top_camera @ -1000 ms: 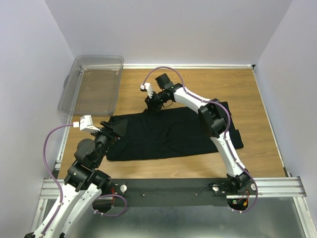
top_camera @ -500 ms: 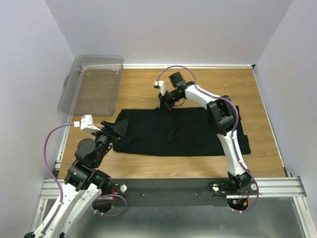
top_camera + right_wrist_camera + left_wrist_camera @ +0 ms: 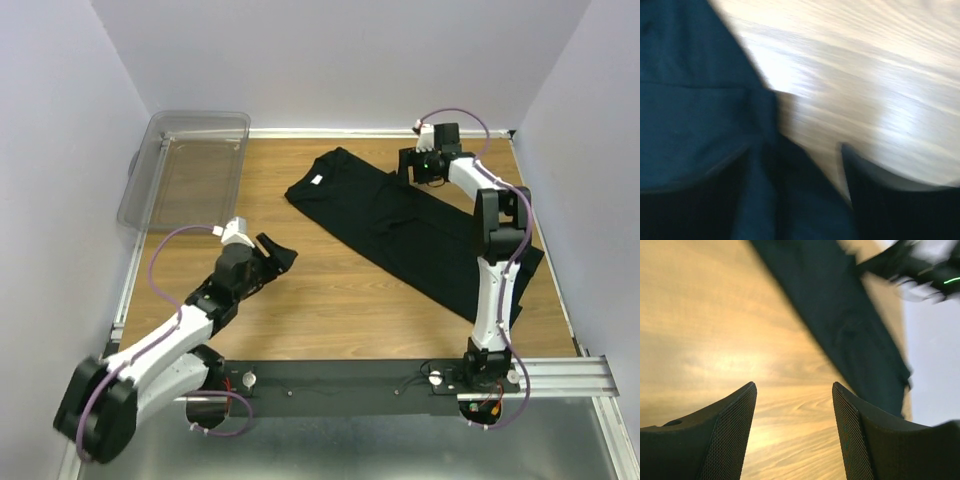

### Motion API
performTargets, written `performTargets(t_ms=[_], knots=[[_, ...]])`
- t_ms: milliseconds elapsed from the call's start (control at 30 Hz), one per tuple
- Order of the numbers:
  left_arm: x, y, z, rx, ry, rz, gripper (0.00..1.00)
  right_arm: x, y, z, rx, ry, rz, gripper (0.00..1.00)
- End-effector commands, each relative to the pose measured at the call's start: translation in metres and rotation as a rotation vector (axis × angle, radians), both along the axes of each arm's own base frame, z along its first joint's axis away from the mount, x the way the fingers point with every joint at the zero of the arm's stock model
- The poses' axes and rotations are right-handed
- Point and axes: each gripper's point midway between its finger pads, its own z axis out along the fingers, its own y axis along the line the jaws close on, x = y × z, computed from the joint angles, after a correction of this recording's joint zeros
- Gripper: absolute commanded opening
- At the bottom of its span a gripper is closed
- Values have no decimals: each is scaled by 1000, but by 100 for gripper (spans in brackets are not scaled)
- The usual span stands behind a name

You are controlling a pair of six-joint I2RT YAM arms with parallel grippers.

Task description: Fold and stack the t-shirts

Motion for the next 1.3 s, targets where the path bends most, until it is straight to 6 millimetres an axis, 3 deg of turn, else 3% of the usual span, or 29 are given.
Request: performTargets(t_ms=[0, 33, 67, 133, 167, 200, 233, 267, 300, 333, 367, 400, 467, 633, 733, 833, 933, 1033, 1067, 1100, 1167, 1233, 1267], knots=[[17, -34, -16, -89, 104, 8, 70, 7, -46, 60, -77, -153, -107, 92], [19, -45, -22, -109, 146, 30, 71, 2, -49, 67, -87, -167, -88, 100], [23, -53, -29, -106, 182, 39, 71, -4, -49, 74, -108, -198, -12, 100], [42, -71, -48, -102, 281, 93, 71, -35, -45, 90, -121, -227, 74, 100], [55, -80, -63, -67, 338, 126, 71, -61, -37, 97, -108, -243, 150, 100], [61, -86, -70, -60, 372, 141, 70, -72, -35, 81, -100, -208, 171, 100], [69, -91, -74, -62, 393, 158, 69, -85, -31, 102, -86, -246, 187, 100], [72, -93, -99, -10, 453, 173, 68, -96, -28, 105, -65, -246, 204, 100], [89, -106, -86, -29, 431, 174, 67, -115, -26, 93, -53, -211, 212, 100], [96, -108, -90, -20, 439, 192, 66, -124, -25, 98, -42, -217, 219, 100], [96, -105, -111, 21, 497, 220, 62, -133, -21, 117, -26, -259, 233, 100], [112, -113, -100, 7, 469, 236, 60, -146, -23, 111, -20, -243, 230, 100], [119, -110, -114, 54, 512, 262, 55, -158, -23, 135, -23, -301, 227, 100], [136, -102, -141, 141, 565, 274, 47, -182, -21, 158, 5, -354, 225, 100], [146, -87, -151, 194, 567, 277, 31, -192, -18, 164, 17, -372, 233, 100], [157, -67, -144, 221, 536, 286, 21, -195, -21, 167, 3, -384, 226, 100], [183, -28, -131, 291, 473, 279, 15, -197, -20, 166, 0, -386, 237, 100], [211, -21, -117, 324, 430, 197, 15, -198, -16, 161, 14, -373, 261, 100], [215, -15, -124, 384, 436, 141, 16, -199, -15, 161, 12, -375, 276, 100], [233, -14, -106, 372, 389, 111, 20, -205, -11, 157, 30, -352, 307, 100], [239, -28, -83, 362, 310, -18, 31, -215, -1, 154, 29, -367, 440, 100], [238, -28, -60, 365, 234, -41, 37, -232, 2, 141, 17, -338, 541, 100], [232, -31, -33, 338, 155, -61, 47, -237, 2, 132, -30, -366, 633, 100]])
